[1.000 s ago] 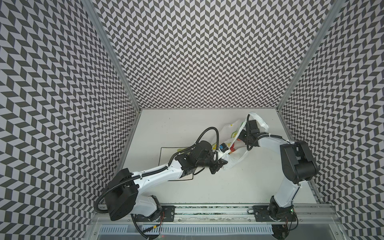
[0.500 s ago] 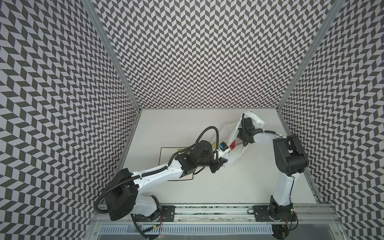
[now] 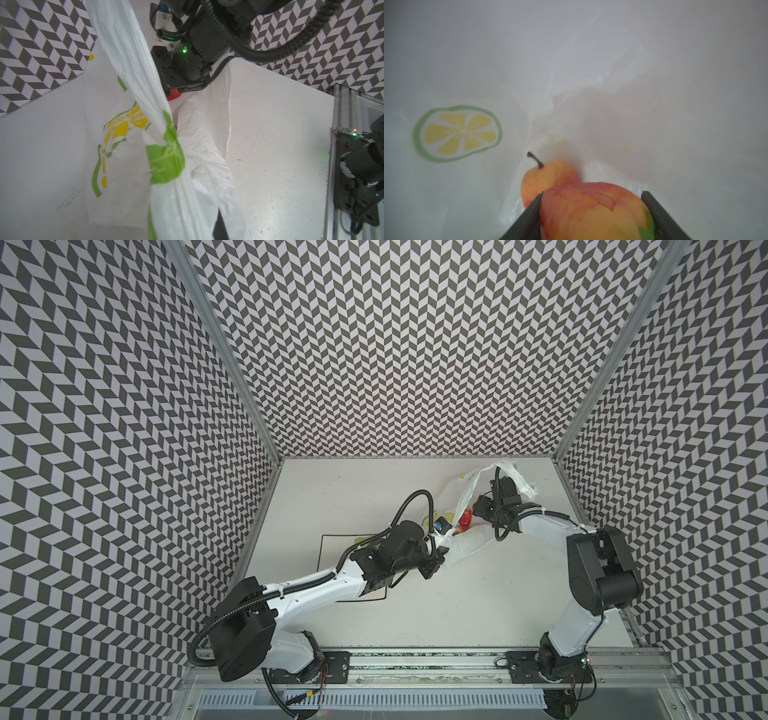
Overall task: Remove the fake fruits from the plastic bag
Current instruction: 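Lift the strawberry out toward the square while the left gripper releases the bag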
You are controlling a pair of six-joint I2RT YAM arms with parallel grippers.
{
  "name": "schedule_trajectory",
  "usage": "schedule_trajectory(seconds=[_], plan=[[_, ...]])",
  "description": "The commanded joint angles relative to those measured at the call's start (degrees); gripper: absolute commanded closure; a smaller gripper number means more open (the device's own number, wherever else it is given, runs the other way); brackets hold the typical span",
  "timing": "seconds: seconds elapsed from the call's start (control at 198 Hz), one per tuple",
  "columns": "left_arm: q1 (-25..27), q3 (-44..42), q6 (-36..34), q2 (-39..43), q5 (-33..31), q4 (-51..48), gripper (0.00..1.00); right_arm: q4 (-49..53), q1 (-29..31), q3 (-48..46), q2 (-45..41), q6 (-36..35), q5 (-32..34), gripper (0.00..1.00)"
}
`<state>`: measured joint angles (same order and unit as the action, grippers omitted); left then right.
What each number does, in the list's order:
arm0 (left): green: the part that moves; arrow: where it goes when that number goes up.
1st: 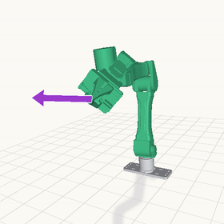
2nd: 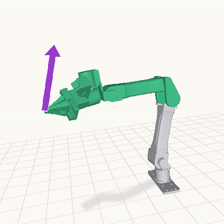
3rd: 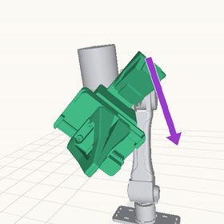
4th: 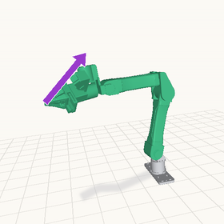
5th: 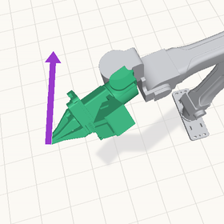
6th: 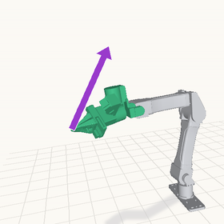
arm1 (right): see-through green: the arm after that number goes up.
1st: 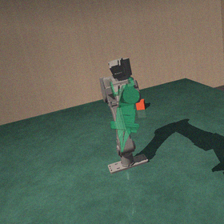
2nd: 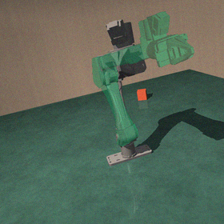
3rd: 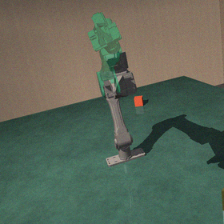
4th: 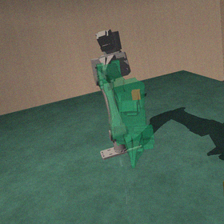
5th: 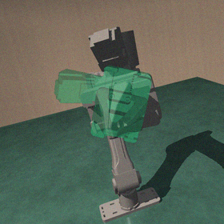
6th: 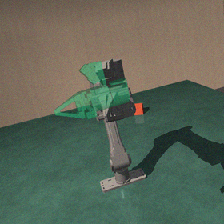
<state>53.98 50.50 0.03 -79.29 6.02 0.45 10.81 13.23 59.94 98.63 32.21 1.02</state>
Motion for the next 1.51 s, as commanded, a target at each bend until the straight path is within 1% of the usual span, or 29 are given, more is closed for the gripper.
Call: schedule_trajectory(seconds=[0.0,0.242,0.408,0.549,0.892,0.912,0.952,1.028,1.124,1.149,1.184,1.25,1.371,1.431,1.507], plan=[[0.3,2.1,1.5,-1.3,-4.4,2.7,1.0,-2.6,0.6,-3.5,-4.5,-1.3,-7.1,0.47],[-0.1,3.9,2.3,-4.3,-6.9,3.9,1.0,-3.0,1.8,-11.7,-14.8,-1.9,-15.9,0.49],[-1.1,5.9,3.8,-6.5,-8.1,4.1,1.0,-1.9,1.9,-15.6,-21.4,-2.4,-20.1,0.5],[-1.6,7.4,4.4,-8.3,-8.2,3.4,1.0,0.0,1.9,-16.8,-25.5,-2.5,-21.3,0.51],[-2.5,9.5,5.6,-10.3,-8.6,1.5,1.0,7.1,1.9,-15.4,-34.0,-3.6,-20.6,0.51],[-2.5,9.5,5.6,-10.3,-8.6,1.5,0.97,7.5,1.9,-15.2,-34.7,-3.7,-20.7,0.51],[-2.5,9.2,5.7,-9.8,-8.6,1.8,0.89,8.5,1.9,-14.9,-35.9,-3.9,-21.1,0.51],[-2.5,7.2,5.3,-7.4,-7.9,3.9,0.63,10.7,1.9,-13.9,-38.3,-4.6,-21.6,0.51],[-2.5,4.3,5.1,-3.4,-6.1,6.3,0.32,13.5,1.9,-12.5,-41.7,-5.5,-21.6,0.51],[-2.5,3.4,4.9,-1.9,-5.5,6.8,0.26,14.1,2.0,-12.2,-42.5,-5.6,-21.4,0.51],[-2.5,1.9,4.8,-0.1,-4.5,7.6,0.19,14.9,2.0,-11.5,-43.8,-5.8,-21.2,0.5],[-2.5,-0.3,5.1,3.1,-3.0,8.2,0.12,15.8,2.1,-10.3,-45.9,-6.3,-21.6,0.5],[-2.7,-2.5,5.2,9.7,-1.2,7.0,0.07,17.3,3.2,-6.8,-47.7,-8.0,-23.0,0.5],[-3.1,-3.6,5.6,13.3,-0.9,6.6,0.06,18.1,5.2,-4.5,-47.8,-9.2,-23.2,0.5],[-4.8,-4.3,7.3,18.1,-1.5,6.1,0.06,18.6,9.8,-1.4,-47.2,-10.3,-20.9,0.51]])
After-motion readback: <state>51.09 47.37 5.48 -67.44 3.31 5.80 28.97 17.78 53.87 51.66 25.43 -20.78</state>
